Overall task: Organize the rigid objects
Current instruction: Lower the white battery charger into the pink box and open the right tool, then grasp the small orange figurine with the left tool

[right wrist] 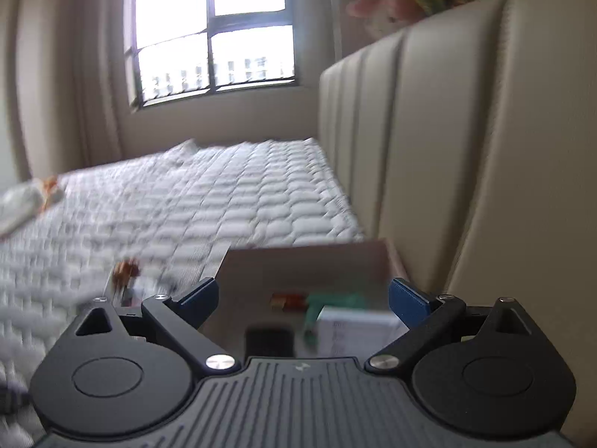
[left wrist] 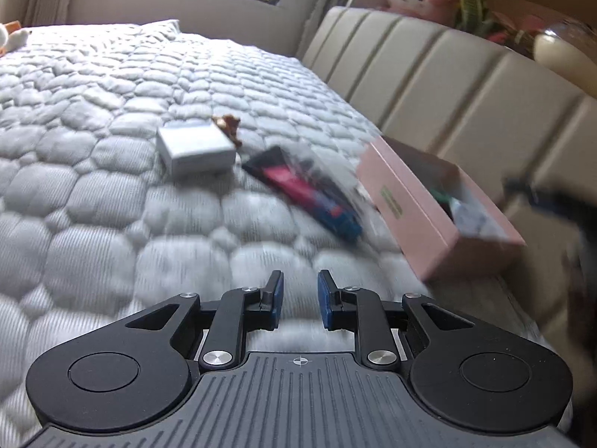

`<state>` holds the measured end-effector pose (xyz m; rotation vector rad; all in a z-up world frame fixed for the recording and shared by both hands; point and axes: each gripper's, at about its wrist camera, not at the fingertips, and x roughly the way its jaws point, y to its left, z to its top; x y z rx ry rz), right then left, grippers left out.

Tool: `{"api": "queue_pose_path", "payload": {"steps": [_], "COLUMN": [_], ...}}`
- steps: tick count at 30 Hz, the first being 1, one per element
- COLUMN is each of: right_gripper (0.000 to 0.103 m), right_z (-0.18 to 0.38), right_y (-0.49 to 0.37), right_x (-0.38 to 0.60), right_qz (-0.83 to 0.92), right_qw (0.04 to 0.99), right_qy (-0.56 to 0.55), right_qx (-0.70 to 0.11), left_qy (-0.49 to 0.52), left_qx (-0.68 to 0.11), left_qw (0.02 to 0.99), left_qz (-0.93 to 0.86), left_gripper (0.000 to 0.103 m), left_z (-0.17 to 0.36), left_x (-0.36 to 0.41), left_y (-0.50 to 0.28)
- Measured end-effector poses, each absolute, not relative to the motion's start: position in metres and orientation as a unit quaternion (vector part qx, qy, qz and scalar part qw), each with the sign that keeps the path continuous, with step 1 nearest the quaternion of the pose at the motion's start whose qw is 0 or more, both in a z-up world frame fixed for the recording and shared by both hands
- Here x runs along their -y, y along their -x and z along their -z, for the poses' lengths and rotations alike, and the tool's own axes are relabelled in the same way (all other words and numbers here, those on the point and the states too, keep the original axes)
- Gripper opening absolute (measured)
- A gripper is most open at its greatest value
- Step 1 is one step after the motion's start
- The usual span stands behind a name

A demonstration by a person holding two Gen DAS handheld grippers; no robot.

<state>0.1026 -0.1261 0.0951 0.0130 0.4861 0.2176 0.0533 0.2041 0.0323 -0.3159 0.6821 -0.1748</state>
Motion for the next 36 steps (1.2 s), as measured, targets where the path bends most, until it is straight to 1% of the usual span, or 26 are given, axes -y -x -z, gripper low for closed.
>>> {"api": "queue_pose_path", "payload": {"steps": [3, 6, 10, 14, 18, 22, 23, 26, 28, 30, 31, 32, 34, 36], "right_gripper": [0.098, 0.098, 0.098, 0.098, 0.098, 0.098, 0.098, 0.098, 0.098, 0.098, 0.098, 0.098, 0.098, 0.098], "right_z": [-0.076, -0.064, -0.051, -0.041, -0.036, -0.033, -0.033, -0.03, -0.028, -0.027, -0.027, -0.028, -0.03, -0.031], "right_y": [-0.072, -0.047, -0.028, -0.019, -0.017, -0.016, -0.017, -0.017, -0.017, -0.017, -0.016, -0.016, -0.015, -0.013], "right_x": [0.106, 0.093, 0.086, 0.085, 0.085, 0.087, 0.086, 0.087, 0.088, 0.088, 0.088, 0.088, 0.085, 0.082], "right_qz": [-0.133, -0.15, -0.184, -0.203, -0.212, -0.22, -0.223, -0.227, -0.227, -0.226, -0.227, -0.228, -0.229, -0.227], "right_qw": [0.963, 0.962, 0.952, 0.945, 0.942, 0.94, 0.939, 0.938, 0.937, 0.937, 0.937, 0.937, 0.937, 0.938], "right_qy": [0.031, 0.057, 0.082, 0.079, 0.066, 0.062, 0.061, 0.06, 0.06, 0.061, 0.062, 0.064, 0.069, 0.078], "right_qx": [-0.232, -0.222, -0.228, -0.244, -0.251, -0.252, -0.254, -0.256, -0.258, -0.259, -0.258, -0.257, -0.254, -0.249], "left_qy": [0.16, 0.152, 0.093, 0.123, 0.142, 0.068, 0.061, 0.036, 0.039, 0.039, 0.027, 0.007, -0.024, -0.015], "left_qx": [-0.331, -0.312, -0.293, -0.319, -0.334, -0.359, -0.372, -0.394, -0.391, -0.399, -0.406, -0.409, -0.393, -0.378], "left_qw": [0.928, 0.937, 0.952, 0.94, 0.932, 0.931, 0.926, 0.918, 0.919, 0.916, 0.913, 0.912, 0.919, 0.926], "left_qz": [0.061, 0.046, 0.005, -0.002, 0.001, 0.014, 0.016, -0.005, -0.004, -0.002, -0.005, -0.007, -0.007, -0.008], "left_gripper": [0.022, 0.022, 0.022, 0.022, 0.022, 0.022, 0.023, 0.031, 0.043, 0.044, 0.041, 0.042, 0.042, 0.041], "left_z": [-0.035, -0.043, -0.057, -0.059, -0.055, -0.05, -0.047, -0.035, -0.032, -0.027, -0.023, -0.018, -0.017, -0.019], "left_x": [-0.202, -0.209, -0.238, -0.274, -0.279, -0.254, -0.248, -0.234, -0.231, -0.227, -0.223, -0.218, -0.212, -0.212], "left_y": [-0.08, -0.097, -0.132, -0.183, -0.222, -0.254, -0.263, -0.281, -0.286, -0.287, -0.287, -0.286, -0.28, -0.273]}}
